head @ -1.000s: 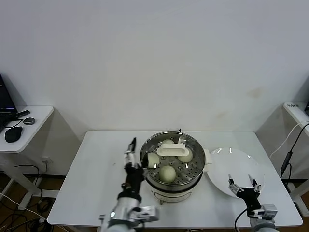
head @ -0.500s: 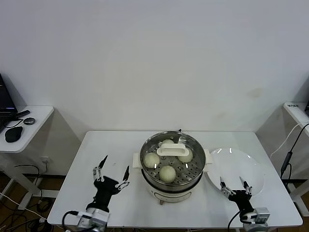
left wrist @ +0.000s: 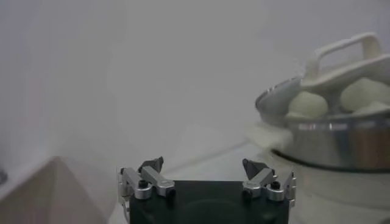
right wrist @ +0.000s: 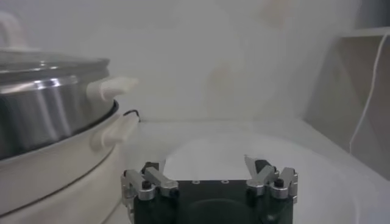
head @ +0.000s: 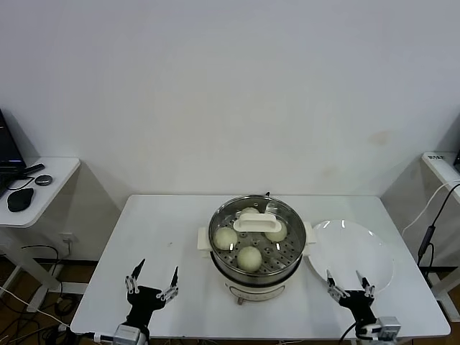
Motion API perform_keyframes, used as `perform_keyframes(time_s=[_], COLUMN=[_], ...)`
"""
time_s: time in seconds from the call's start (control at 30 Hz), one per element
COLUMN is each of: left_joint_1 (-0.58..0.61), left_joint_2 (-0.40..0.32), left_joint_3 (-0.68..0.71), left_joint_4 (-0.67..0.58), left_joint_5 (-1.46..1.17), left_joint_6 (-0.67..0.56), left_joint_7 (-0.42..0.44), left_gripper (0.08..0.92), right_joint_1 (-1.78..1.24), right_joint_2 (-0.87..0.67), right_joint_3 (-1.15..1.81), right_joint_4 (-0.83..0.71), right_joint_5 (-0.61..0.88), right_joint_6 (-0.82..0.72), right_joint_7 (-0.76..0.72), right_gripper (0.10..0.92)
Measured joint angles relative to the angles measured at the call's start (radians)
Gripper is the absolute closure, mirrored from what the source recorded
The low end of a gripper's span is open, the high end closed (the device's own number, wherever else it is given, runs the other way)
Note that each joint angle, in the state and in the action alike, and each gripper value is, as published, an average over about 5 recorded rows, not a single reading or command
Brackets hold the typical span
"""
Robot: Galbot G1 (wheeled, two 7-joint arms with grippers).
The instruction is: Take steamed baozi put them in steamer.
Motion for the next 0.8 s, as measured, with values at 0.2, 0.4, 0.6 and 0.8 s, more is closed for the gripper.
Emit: perform_keyframes(time_s=[0.2,0.4,0.6,0.8], left_joint_1=[0.012,0.024,0.046,0.079], left_joint_2=[0.010,0.002,0.000,0.001], left_joint_3=[0.003,0.013,0.012,0.009], left_joint_4=[0.016,0.029,0.025,0.003], left_joint_5=[-0.037,-0.055,-0.066,-0.073], left_joint_6=[-0.010,-0.014,-0.017,-0.012], left_joint_7=[0.003,0.003,0.000,-0.005], left_gripper=[0.177,0.177,0.177,0.177], right_joint_1=[-0.034,-0.065,-0.073,-0.089], right_joint_2=[-0.008,-0.009,-0.010,-0.019], right_joint_3=[0.013,0.025,0.031,0.045], right_joint_4=[0.038,0.074,0.090,0.117], right_joint_5=[-0.005,-0.007,-0.023,-0.048], right_joint_6=[-0.023,-0.034,-0.039,-0.067], right_joint_7=[-0.008,-0.015,-0.020,-0.027], right_gripper=[0.203,0.203,0.203,0.203])
